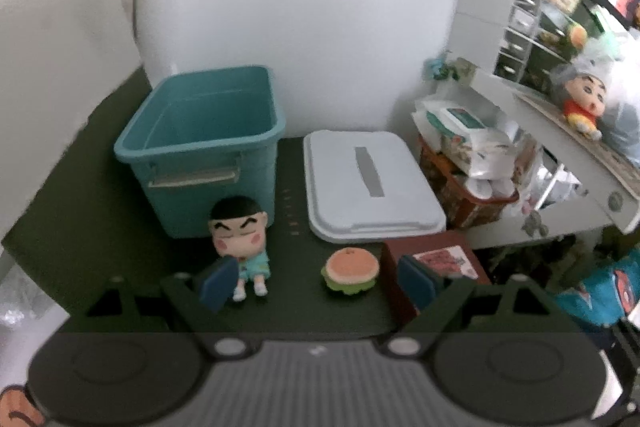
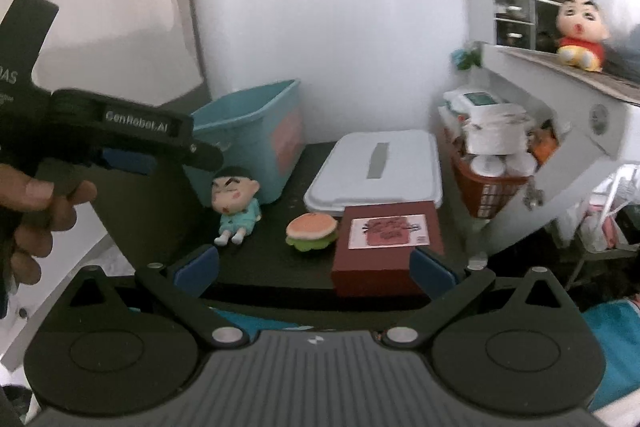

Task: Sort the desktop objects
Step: 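Move the left tool toward the Shin-chan figurine on the shelf, then lower the left tool's open fingers around the Shin-chan figurine's head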

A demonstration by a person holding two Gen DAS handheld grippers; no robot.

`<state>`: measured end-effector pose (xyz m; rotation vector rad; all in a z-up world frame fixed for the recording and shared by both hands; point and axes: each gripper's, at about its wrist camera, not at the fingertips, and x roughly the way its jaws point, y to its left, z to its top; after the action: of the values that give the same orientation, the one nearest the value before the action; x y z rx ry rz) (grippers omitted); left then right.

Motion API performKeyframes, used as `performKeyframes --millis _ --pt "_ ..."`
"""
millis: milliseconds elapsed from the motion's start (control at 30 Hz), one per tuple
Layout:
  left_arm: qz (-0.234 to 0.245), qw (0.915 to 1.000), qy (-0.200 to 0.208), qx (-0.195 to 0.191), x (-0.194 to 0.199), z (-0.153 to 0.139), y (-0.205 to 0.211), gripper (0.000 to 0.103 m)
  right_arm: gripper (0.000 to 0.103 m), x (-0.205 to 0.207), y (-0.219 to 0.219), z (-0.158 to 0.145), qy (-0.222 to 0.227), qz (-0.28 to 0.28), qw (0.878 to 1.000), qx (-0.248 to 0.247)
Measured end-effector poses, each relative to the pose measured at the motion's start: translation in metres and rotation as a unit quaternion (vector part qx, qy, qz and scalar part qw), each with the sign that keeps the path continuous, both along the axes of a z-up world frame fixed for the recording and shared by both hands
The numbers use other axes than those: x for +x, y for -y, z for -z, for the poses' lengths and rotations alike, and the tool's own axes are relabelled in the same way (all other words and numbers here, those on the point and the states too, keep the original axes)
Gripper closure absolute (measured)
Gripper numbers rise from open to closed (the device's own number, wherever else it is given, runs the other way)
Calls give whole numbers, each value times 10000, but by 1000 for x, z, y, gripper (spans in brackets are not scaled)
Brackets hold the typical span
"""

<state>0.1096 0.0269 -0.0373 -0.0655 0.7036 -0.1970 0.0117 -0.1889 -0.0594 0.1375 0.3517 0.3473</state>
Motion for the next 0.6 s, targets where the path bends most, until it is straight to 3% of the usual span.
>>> performKeyframes --millis 267,400,600 --pt "-111 9999 46 -70 13 14 -24 15 1 19 -41 9 126 -650 9975 -256" --pt "-49 10000 -60 -18 21 27 -32 23 22 32 -61 15 25 -878 9955 -351" --pt "95 9993 -293 -189 36 46 -41 35 32 49 -73 19 -115 -1025 9936 -454"
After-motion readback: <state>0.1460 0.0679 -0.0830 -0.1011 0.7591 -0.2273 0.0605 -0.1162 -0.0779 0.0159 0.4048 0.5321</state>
